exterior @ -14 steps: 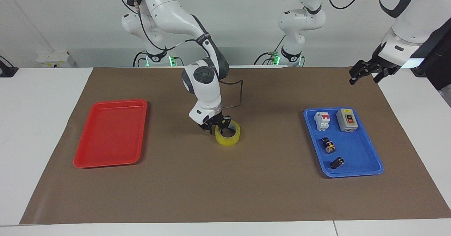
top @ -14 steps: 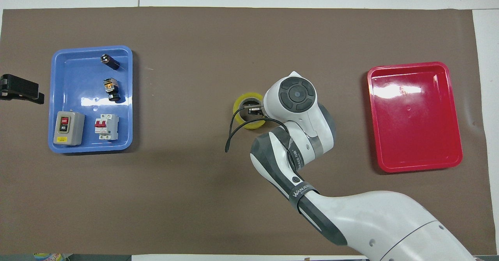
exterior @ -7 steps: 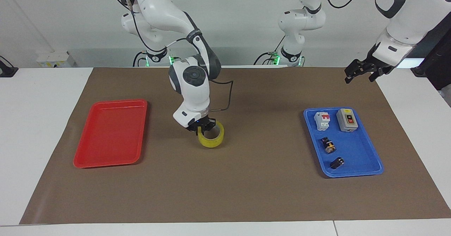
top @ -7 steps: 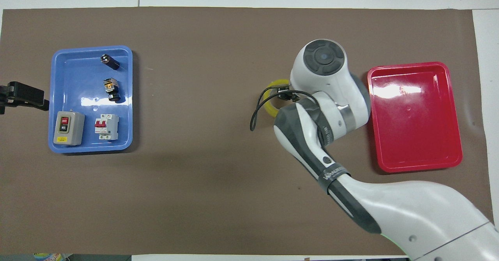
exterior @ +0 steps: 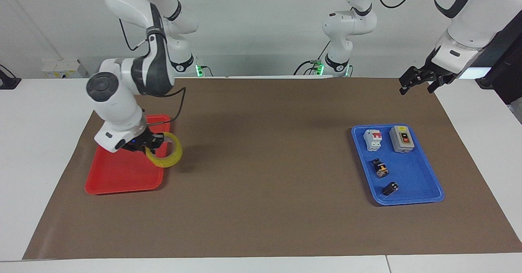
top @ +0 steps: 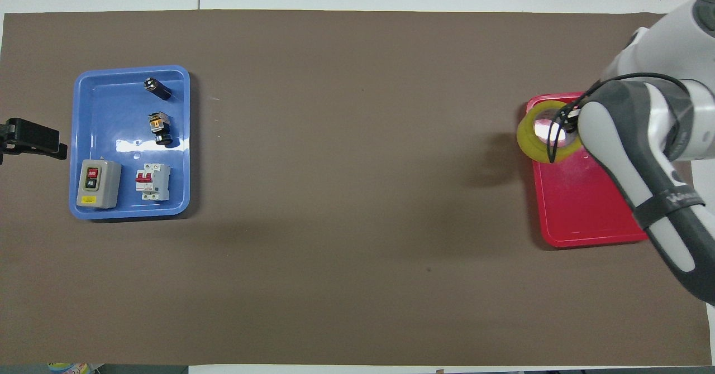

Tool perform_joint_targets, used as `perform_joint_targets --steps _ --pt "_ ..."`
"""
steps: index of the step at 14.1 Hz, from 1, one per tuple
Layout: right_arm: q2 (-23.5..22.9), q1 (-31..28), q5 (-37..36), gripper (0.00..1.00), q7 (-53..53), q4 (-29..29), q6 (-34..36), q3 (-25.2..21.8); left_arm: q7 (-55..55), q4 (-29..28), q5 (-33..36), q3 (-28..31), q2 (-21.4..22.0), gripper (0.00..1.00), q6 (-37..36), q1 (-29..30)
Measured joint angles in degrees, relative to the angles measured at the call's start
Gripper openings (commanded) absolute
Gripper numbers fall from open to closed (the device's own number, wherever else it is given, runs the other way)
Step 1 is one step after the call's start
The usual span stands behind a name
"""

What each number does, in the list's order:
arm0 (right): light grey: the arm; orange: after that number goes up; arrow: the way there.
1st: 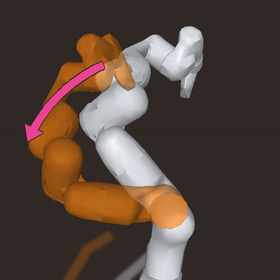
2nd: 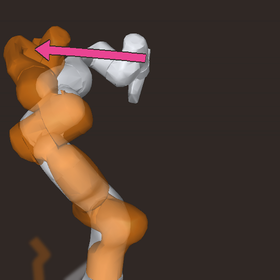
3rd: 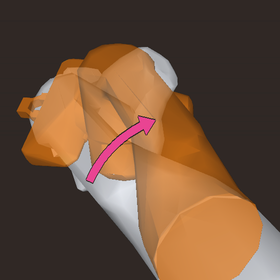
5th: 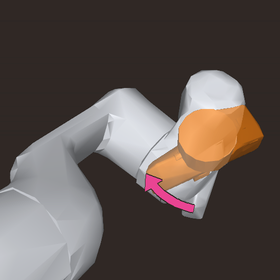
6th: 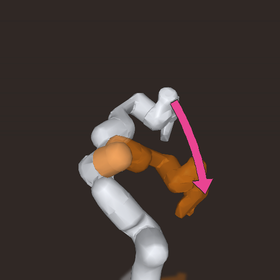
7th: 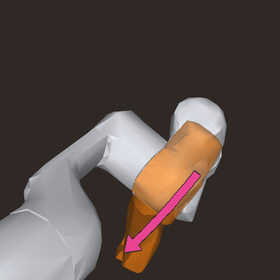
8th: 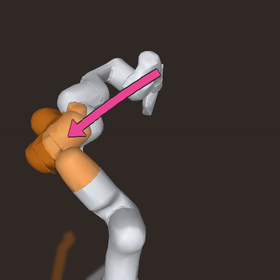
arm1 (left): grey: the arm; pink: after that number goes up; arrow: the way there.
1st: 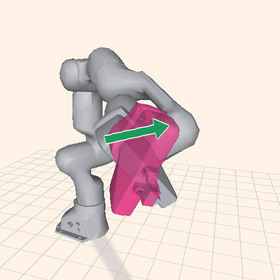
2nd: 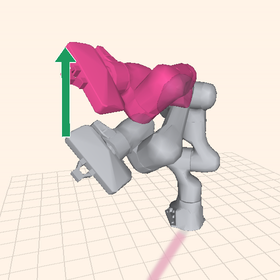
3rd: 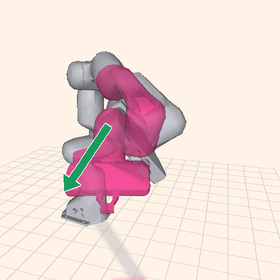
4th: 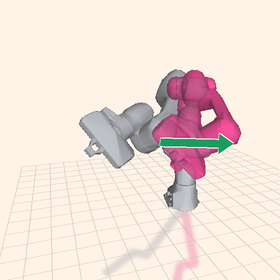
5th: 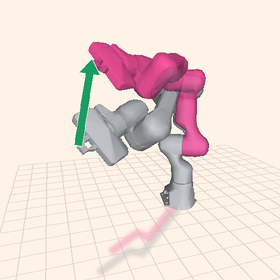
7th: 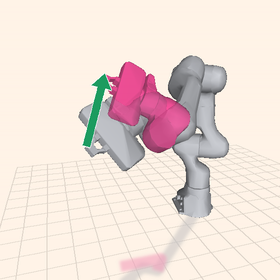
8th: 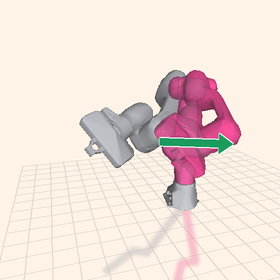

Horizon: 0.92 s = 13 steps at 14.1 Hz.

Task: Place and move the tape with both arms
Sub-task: 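Carry the tape with the right gripper and lower it into the red tray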

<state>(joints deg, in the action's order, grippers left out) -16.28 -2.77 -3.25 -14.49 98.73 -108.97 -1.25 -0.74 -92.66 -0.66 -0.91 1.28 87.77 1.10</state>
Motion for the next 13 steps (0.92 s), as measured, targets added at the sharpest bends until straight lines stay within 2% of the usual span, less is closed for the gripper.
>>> perform_joint_targets --steps 2,4,9,13 --pt "0.0 -5.1 0.0 0.0 -6.5 2.3 -1.0 0.0 0.0 0.0 0.0 0.0 0.2 1.0 0.0 0.0" --pt "0.2 -7.7 0.0 0.0 -9.7 5.1 -5.5 0.0 0.0 0.0 0.0 0.0 0.2 1.0 0.0 0.0" --pt "1.8 -8.4 0.0 0.0 -11.9 14.3 -18.1 0.2 0.0 0.0 0.0 0.1 0.2 1.0 0.0 0.1" --pt "2.2 -9.9 0.0 0.0 -13.6 16.4 -20.2 0.2 0.0 0.0 0.0 0.2 0.2 1.0 0.0 0.0"
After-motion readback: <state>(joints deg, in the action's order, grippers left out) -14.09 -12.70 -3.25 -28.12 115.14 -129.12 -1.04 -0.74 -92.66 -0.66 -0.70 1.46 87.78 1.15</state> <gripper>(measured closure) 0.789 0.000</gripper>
